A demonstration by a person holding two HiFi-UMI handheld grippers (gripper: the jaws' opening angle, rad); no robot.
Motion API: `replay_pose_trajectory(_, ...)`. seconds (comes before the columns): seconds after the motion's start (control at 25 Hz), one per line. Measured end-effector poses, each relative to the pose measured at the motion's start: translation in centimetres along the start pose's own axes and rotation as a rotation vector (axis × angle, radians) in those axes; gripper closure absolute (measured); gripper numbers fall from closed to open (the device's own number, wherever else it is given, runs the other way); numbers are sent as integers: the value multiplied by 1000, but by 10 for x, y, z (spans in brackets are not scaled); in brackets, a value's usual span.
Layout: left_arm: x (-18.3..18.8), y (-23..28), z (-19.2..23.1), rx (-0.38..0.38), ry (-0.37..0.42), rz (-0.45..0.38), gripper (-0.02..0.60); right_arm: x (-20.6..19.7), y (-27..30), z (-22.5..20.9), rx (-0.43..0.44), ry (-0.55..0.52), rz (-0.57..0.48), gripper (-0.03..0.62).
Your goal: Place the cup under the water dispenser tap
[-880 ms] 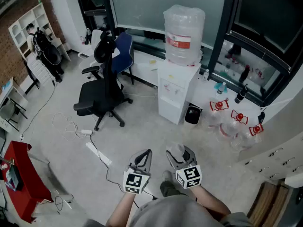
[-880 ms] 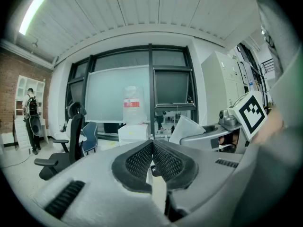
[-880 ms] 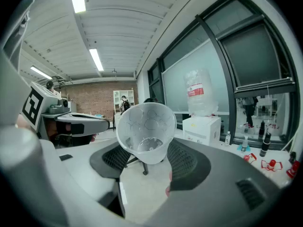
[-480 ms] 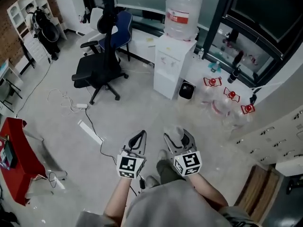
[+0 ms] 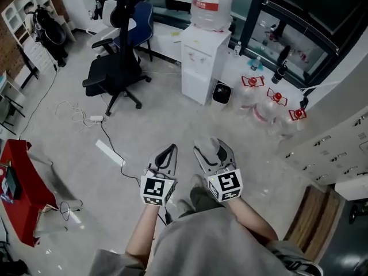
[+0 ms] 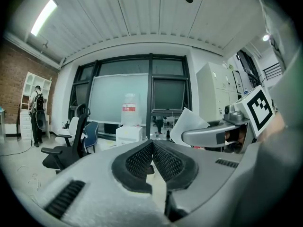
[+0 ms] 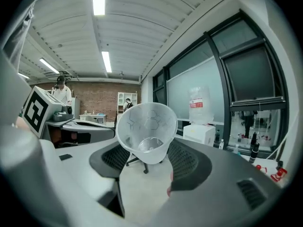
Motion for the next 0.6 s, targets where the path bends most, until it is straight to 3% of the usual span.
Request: replay_pose_trajectory(0.6, -13, 77, 27, 11, 4, 51, 571, -21, 63, -66, 2, 34, 27, 342)
Point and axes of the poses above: the fingertips, and each gripper's own axes: y forward along the fingers, z to its left, x out of its top, the point moved 7 cm from there along -y, backward along the fingers, and after that the axes turned 11 degrees about -z, right-handed, at the moved point
